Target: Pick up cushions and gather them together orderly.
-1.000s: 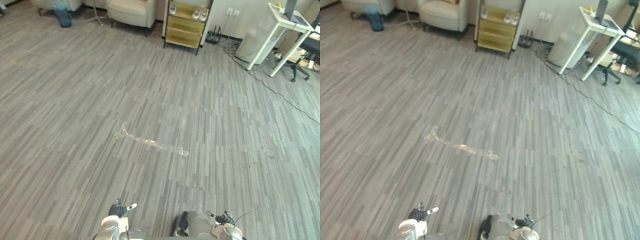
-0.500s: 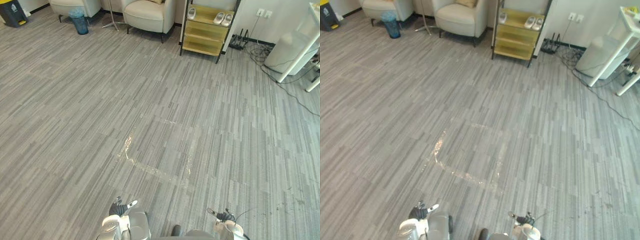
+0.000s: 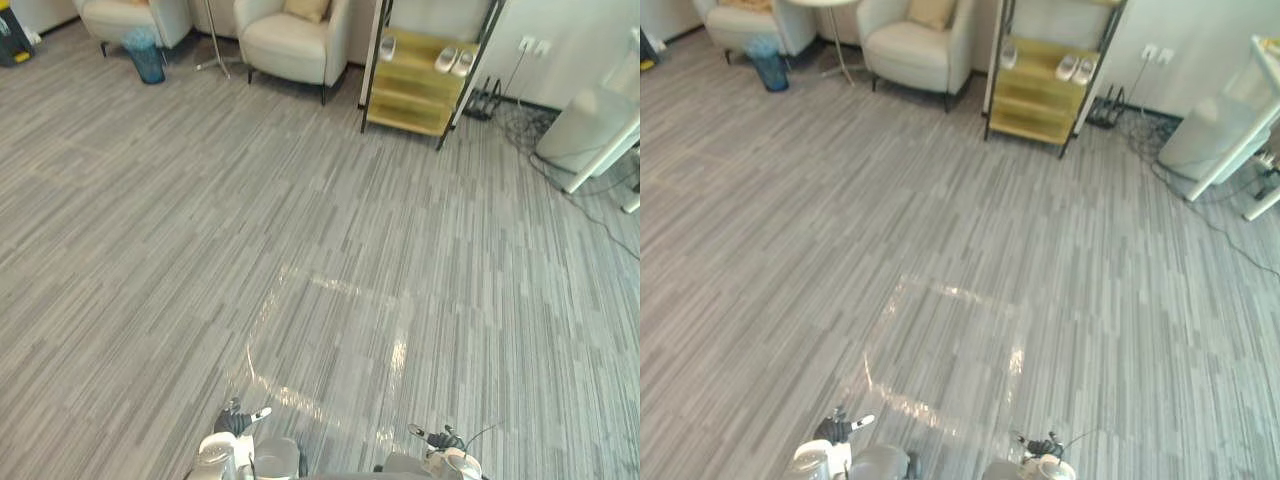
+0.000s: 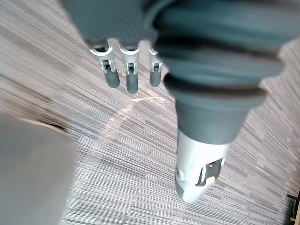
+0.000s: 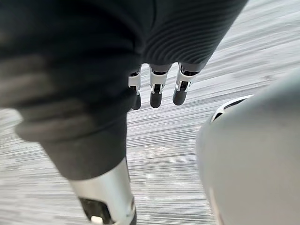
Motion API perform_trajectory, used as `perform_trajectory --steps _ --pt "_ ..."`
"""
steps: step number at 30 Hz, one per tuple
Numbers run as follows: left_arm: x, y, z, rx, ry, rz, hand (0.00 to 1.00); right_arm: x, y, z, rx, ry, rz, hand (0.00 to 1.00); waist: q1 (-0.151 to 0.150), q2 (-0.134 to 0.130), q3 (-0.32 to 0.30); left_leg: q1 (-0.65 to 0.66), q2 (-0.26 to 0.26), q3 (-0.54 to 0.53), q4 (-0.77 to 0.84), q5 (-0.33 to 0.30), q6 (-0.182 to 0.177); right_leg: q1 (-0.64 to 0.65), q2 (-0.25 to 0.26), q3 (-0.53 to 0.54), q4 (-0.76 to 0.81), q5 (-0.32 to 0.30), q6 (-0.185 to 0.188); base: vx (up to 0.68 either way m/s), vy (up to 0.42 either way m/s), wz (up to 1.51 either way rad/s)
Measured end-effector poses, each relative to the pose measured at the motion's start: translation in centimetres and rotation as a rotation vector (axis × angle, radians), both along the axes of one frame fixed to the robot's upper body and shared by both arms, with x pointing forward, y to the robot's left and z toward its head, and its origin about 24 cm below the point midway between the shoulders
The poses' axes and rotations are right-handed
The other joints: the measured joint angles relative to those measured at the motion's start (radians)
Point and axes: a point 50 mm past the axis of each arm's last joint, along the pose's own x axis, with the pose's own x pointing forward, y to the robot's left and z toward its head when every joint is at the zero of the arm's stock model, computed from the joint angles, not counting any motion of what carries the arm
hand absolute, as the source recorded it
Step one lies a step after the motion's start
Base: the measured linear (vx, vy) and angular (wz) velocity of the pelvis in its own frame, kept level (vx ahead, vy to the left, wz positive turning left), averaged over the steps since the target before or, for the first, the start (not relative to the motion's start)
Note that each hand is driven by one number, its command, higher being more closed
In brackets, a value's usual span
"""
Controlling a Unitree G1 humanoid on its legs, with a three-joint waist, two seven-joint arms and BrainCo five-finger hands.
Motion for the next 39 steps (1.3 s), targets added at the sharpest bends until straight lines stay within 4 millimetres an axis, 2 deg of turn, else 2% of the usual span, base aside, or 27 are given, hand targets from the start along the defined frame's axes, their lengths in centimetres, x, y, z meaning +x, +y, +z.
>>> perform_trajectory --steps 1,2,3,4,5,6,7,8,9,10,12,13,14,15,16,17,18,19,20,23,25,27,30,34,37,39 --pt "-0.1 0.0 0.0 0.0 0.002 0.001 0.0 0.1 -0.1 0.1 -0.003 -0.003 0.007 0.0 -0.001 0.002 0.001 0.013 0.01 0.0 -0.012 0.0 0.0 -0.02 0.018 0.001 -0.06 0.006 -0.004 0.51 -0.141 0.14" --pt "-0.5 0.2 -0.1 0.004 0.012 0.003 0.0 0.3 -0.1 0.1 -0.005 -0.005 0.017 0.0 -0.004 0.002 0.001 0.039 0.028 0.0 -0.04 -0.001 -0.001 -0.062 0.066 0.012 -0.243 0.065 0.0 0.4 -0.119 0.18" --pt "-0.7 0.5 -0.1 0.01 0.014 0.006 0.0 0.1 0.1 0.0 0.001 0.002 0.019 0.0 -0.008 -0.011 -0.001 0.057 0.02 -0.006 -0.057 -0.008 -0.016 -0.072 0.093 0.05 -0.397 0.17 -0.006 0.4 -0.124 0.25" --pt "-0.8 0.7 -0.1 0.015 0.016 0.008 0.0 -0.3 0.1 -0.1 0.0 0.012 0.017 0.0 -0.014 -0.024 -0.003 0.072 0.011 -0.018 -0.056 -0.018 -0.033 -0.073 0.098 0.083 -0.456 0.236 -0.013 0.46 -0.202 0.43" --pt "-1.2 0.4 -0.3 0.007 0.032 0.019 0.0 -0.3 -0.7 0.0 -0.014 0.009 0.011 0.0 -0.032 -0.009 -0.009 0.106 0.023 -0.06 -0.044 -0.045 -0.07 -0.07 0.117 0.112 -0.417 0.306 -0.067 0.57 -0.243 0.37" --pt "-1.6 -0.3 -0.6 -0.015 0.044 0.03 0.0 -0.5 -1.0 0.0 -0.022 0.014 0.01 0.0 -0.03 0.02 -0.03 0.09 0.051 -0.074 -0.006 -0.044 -0.071 -0.063 0.131 0.102 -0.409 0.272 -0.076 0.58 -0.257 0.33" --pt "-1.7 -0.7 -0.7 -0.023 0.047 0.029 0.0 -0.6 -1.1 0.0 -0.021 0.016 0.002 0.0 -0.031 0.033 -0.04 0.067 0.062 -0.084 0.046 -0.045 -0.071 -0.058 0.143 0.095 -0.415 0.251 -0.077 0.46 -0.197 0.19" --pt "-1.6 -0.9 -0.7 -0.035 0.039 0.051 0.0 -0.7 -1.1 0.0 -0.019 0.012 -0.012 0.0 -0.032 0.059 -0.04 0.001 0.082 -0.097 0.214 -0.043 -0.073 -0.023 0.163 0.076 -0.44 0.226 -0.086 0.44 -0.21 0.33" --pt "-1.6 -1.4 -0.7 -0.057 0.035 0.081 0.0 -0.7 -1.3 0.1 -0.027 0.006 -0.007 0.0 -0.033 0.081 -0.038 -0.093 0.108 -0.106 0.417 -0.01 -0.097 0.017 0.184 0.054 -0.466 0.206 -0.094 0.53 -0.206 0.4" --pt "-1.1 -1.7 -0.5 -0.071 0.012 0.099 0.0 -0.7 -1.4 0.2 -0.032 0.003 -0.007 0.0 -0.03 0.088 -0.028 -0.176 0.141 -0.108 0.61 0.063 -0.104 0.066 0.206 0.05 -0.489 0.189 -0.107 0.35 -0.118 0.33" --pt "-0.5 -1.2 -0.1 -0.058 -0.028 0.102 0.0 -0.5 -1.0 0.2 -0.027 -0.005 -0.008 0.0 -0.017 0.079 -0.008 -0.282 0.192 -0.068 0.824 0.051 -0.112 0.17 0.223 0.043 -0.52 0.161 -0.125 0.36 -0.082 0.09" --pt "-0.1 -0.7 0.2 -0.04 -0.044 0.084 0.0 -0.4 -0.5 0.1 -0.013 -0.008 -0.004 0.0 -0.012 0.051 0.001 -0.338 0.197 -0.047 0.837 0.028 -0.114 0.225 0.221 0.042 -0.555 0.155 -0.125 0.5 -0.129 -0.01" --pt "0.3 -0.7 0.4 -0.036 -0.055 0.072 0.0 -0.2 -0.2 0.1 -0.006 -0.013 -0.005 0.0 -0.01 0.051 0.0 -0.365 0.197 -0.033 0.812 0.013 -0.112 0.254 0.218 0.045 -0.575 0.157 -0.122 0.46 -0.108 -0.12" --pt "0.7 -0.8 0.5 -0.034 -0.067 0.064 0.0 0.0 0.3 0.1 0.004 -0.018 -0.008 0.0 0.0 0.032 0.005 -0.407 0.19 -0.009 0.716 -0.016 -0.11 0.293 0.211 0.054 -0.606 0.16 -0.117 0.46 -0.037 -0.29" --pt "1.1 -0.9 0.7 -0.034 -0.08 0.058 0.0 0.3 0.4 0.2 0.011 -0.025 -0.014 0.0 0.009 0.033 0.008 -0.432 0.171 -0.007 0.589 -0.026 -0.118 0.318 0.2 0.065 -0.623 0.16 -0.114 0.45 0.067 -0.37" --pt "1.5 -1.0 0.8 -0.037 -0.087 0.051 0.0 0.4 0.4 0.2 0.014 -0.026 -0.023 0.0 0.016 0.033 0.007 -0.433 0.13 -0.038 0.436 -0.015 -0.124 0.332 0.183 0.071 -0.631 0.153 -0.096 0.37 0.118 -0.35" --pt "1.5 -1.3 0.7 -0.039 -0.08 0.035 0.0 0.2 0.2 0.2 0.013 -0.024 -0.035 0.0 0.017 0.036 0.005 -0.428 0.083 -0.098 0.268 0.033 -0.137 0.341 0.174 0.08 -0.633 0.142 -0.078 0.28 0.139 -0.26" --pt "1.4 -1.5 0.6 -0.041 -0.074 0.028 0.0 0.2 0.1 0.2 0.012 -0.022 -0.037 0.0 0.019 0.045 0.001 -0.423 0.068 -0.139 0.199 0.073 -0.14 0.345 0.174 0.09 -0.633 0.137 -0.069 0.29 0.18 -0.33" --pt "1.4 -1.7 0.5 -0.045 -0.068 0.023 0.0 0.2 0.3 0.1 0.017 -0.018 -0.035 0.0 0.024 0.049 0.006 -0.395 0.031 -0.187 0.165 0.181 -0.14 0.37 0.164 0.123 -0.631 0.113 -0.035 0.33 0.179 -0.13" --pt "1.5 -1.3 0.6 -0.024 -0.062 -0.006 0.0 0.1 0.5 0.0 0.027 -0.01 -0.036 0.0 0.026 0.013 0.002 -0.342 -0.002 -0.137 0.149 0.156 -0.107 0.372 0.101 0.135 -0.551 0.096 -0.01 0.35 0.172 -0.11" --pt "1.2 -1.0 0.4 -0.014 -0.047 -0.014 0.0 -0.2 0.9 -0.1 0.035 -0.001 -0.031 0.0 0.024 -0.002 -0.007 -0.294 -0.023 -0.129 0.116 0.156 -0.105 0.373 0.076 0.147 -0.519 0.096 -0.01 0.2 0.096 -0.11" --pt "1.0 -0.6 0.4 -0.004 -0.034 -0.022 0.0 -0.6 1.6 -0.3 0.049 0.009 -0.026 0.0 0.025 -0.02 -0.019 -0.263 -0.036 -0.126 0.085 0.155 -0.102 0.386 0.063 0.15 -0.52 0.097 -0.009 0.16 0.045 -0.06" --pt "0.8 -0.3 0.3 0.003 -0.024 -0.03 0.0 -1.1 1.6 -0.5 0.054 0.028 -0.034 0.0 0.025 -0.036 -0.033 -0.243 -0.048 -0.132 0.044 0.162 -0.084 0.405 0.056 0.15 -0.557 0.101 -0.005 0.07 -0.03 -0.01" --pt "0.5 -0.5 0.1 0.005 -0.003 -0.05 0.0 -1.8 1.0 -0.7 0.042 0.049 -0.038 0.0 0.021 -0.022 -0.046 -0.231 -0.05 -0.143 -0.025 0.206 -0.08 0.404 0.057 0.152 -0.597 0.125 0.008 -0.02 -0.04 0.01" --pt "0.1 -0.6 -0.2 -0.001 0.013 -0.051 0.0 -2.7 0.3 -0.8 0.026 0.072 -0.042 0.0 0.018 -0.006 -0.056 -0.203 -0.048 -0.148 -0.112 0.261 -0.08 0.403 0.056 0.154 -0.624 0.149 0.007 -0.06 0.0 -0.01" --pt "-0.1 -0.7 -0.2 -0.002 0.02 -0.057 0.0 -3.3 0.0 -0.9 0.02 0.089 -0.044 0.0 0.018 -0.004 -0.057 -0.177 -0.052 -0.146 -0.182 0.303 -0.079 0.399 0.05 0.158 -0.634 0.149 0.007 -0.12 0.01 -0.08"
